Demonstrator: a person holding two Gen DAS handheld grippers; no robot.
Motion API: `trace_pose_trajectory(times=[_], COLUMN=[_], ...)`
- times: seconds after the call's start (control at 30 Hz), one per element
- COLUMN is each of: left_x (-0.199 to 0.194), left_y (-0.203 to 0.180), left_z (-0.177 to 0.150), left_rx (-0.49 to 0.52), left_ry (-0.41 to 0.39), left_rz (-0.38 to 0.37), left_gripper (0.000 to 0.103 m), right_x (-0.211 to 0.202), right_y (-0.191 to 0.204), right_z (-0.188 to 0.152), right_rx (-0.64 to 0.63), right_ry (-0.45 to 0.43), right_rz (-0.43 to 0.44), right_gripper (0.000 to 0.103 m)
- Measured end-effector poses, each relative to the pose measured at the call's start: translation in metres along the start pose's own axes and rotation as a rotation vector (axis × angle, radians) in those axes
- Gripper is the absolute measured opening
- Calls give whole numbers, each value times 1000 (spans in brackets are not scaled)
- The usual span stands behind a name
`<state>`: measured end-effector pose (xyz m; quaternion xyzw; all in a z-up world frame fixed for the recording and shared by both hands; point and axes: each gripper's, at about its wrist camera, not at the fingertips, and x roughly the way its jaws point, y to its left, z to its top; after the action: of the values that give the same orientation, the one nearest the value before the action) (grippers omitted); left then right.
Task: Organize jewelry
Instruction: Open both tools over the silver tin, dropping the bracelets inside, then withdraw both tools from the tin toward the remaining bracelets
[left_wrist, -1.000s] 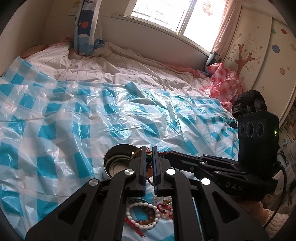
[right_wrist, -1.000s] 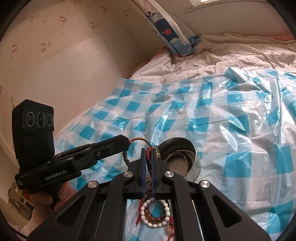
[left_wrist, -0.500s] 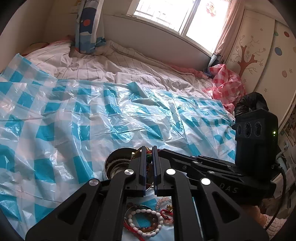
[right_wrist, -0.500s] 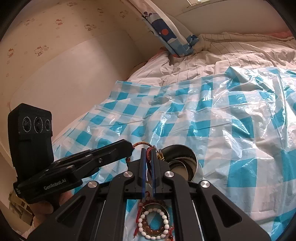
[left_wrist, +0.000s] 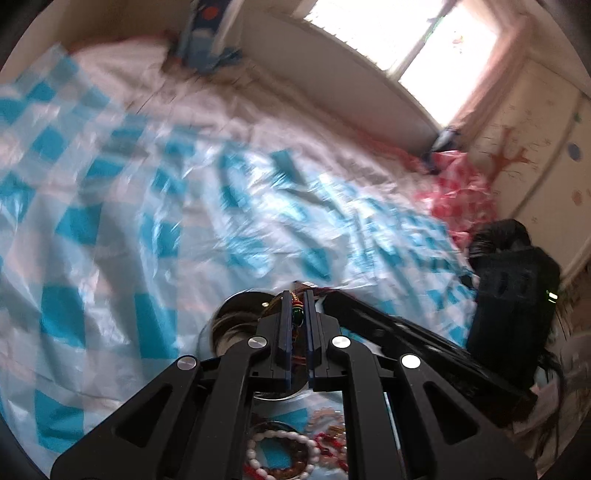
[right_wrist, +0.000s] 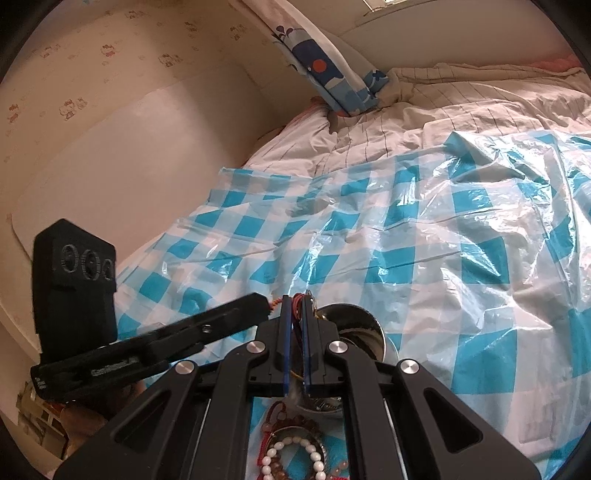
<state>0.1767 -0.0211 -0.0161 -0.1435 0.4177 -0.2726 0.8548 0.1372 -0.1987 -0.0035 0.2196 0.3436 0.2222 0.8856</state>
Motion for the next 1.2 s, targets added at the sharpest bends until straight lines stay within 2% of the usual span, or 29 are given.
trace_pose_trajectory(times=[0.07, 0.1, 0.13, 0.17, 0.2, 0.3, 0.4, 0.6, 0.83, 0.9, 1.0, 1.1, 1.2], left_x=[18, 24, 28, 28, 27, 21, 15, 2, -3, 1, 8, 17, 26], left_y=[10, 14, 18, 21, 23, 26, 25, 39, 59, 54, 36, 18, 10], left_z=[-1, -2, -2, -1, 0, 2, 2, 2, 3, 3, 2, -1, -4], left_rx=[-33, -45, -50, -62, -79, -91, -89, -116, -168, -127, -15, 83, 154], left_ry=[81, 98, 108, 108, 98, 69, 53, 25, 11, 19, 26, 38, 55], left_rz=[52, 110, 147, 157, 159, 181, 207, 273, 329, 363, 414, 461, 541], left_gripper=[6, 7, 7, 7, 8, 13, 23, 38, 44, 44, 45, 47, 47], right_x=[13, 18, 23, 27, 29, 25, 16, 10, 14, 18, 19, 18, 16], right_y=[-2, -2, -3, -3, -3, -6, -12, -16, -19, -16, -9, -9, -13], right_z=[-3, -5, -7, -10, -12, -12, -9, -8, -11, -11, -13, -13, -13], right_rx=[-4, -8, -15, -24, -34, -40, -17, 1, 14, -8, -46, -49, -31], right_ry=[51, 81, 105, 121, 127, 111, 82, 70, 74, 85, 87, 82, 79], right_rz=[-10, -17, -29, -56, -83, -101, -118, -150, -185, -192, -207, -215, -217], right_gripper=[7, 8, 18, 34, 37, 38, 42, 54, 65, 65, 67, 69, 69])
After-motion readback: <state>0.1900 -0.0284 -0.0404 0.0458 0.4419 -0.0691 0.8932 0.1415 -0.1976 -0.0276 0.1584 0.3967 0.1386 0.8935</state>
